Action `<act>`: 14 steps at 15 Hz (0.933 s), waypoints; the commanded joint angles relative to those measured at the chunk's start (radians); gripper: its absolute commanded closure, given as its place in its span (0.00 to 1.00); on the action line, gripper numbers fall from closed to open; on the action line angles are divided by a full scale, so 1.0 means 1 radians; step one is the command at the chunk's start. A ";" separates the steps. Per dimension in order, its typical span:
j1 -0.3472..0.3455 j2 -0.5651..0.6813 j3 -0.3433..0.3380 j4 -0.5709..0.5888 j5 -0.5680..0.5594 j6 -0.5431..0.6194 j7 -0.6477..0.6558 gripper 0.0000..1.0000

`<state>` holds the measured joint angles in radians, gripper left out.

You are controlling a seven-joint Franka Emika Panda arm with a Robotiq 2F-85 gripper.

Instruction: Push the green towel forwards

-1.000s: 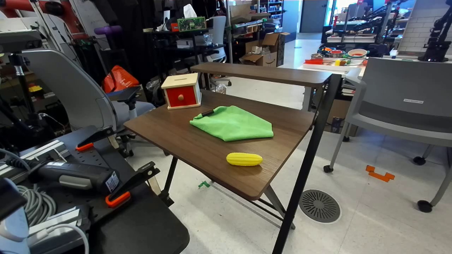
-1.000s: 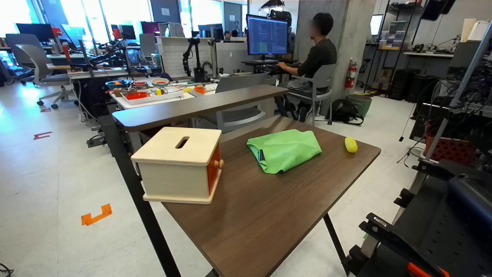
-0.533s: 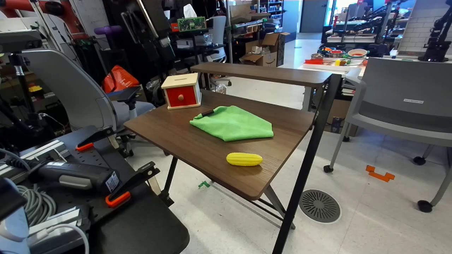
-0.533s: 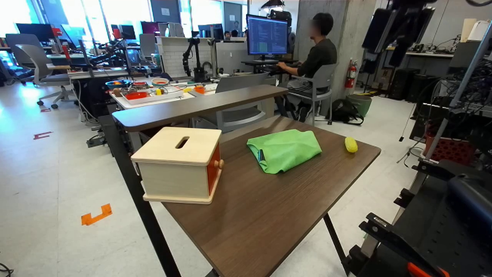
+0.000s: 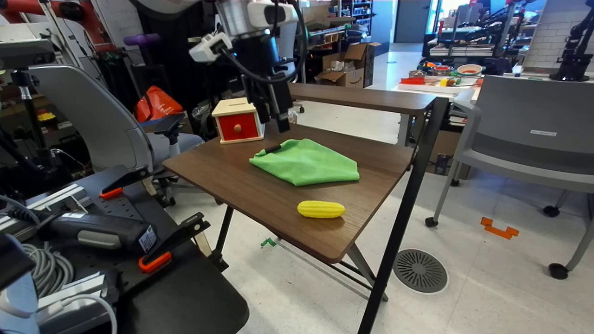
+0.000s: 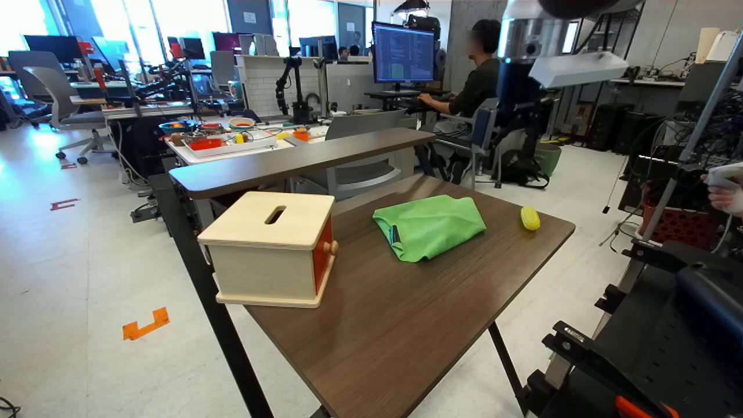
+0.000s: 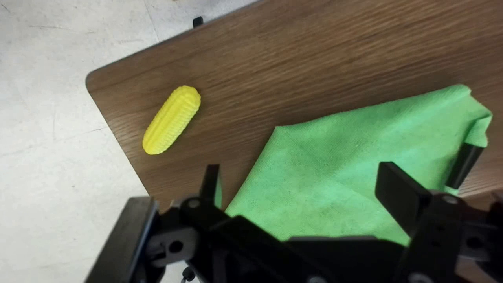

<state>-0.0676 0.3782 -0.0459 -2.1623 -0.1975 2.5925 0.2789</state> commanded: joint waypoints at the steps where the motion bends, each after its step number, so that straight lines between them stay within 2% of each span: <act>1: 0.041 0.227 -0.042 0.257 0.054 -0.039 0.016 0.00; 4: 0.054 0.372 -0.048 0.428 0.107 -0.060 0.023 0.00; 7: 0.068 0.478 -0.042 0.551 0.173 -0.076 0.055 0.00; 11: 0.097 0.559 -0.040 0.625 0.213 -0.092 0.088 0.00; 14: 0.119 0.579 -0.042 0.619 0.219 -0.089 0.101 0.00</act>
<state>0.0271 0.9278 -0.0767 -1.5764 -0.0089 2.5318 0.3683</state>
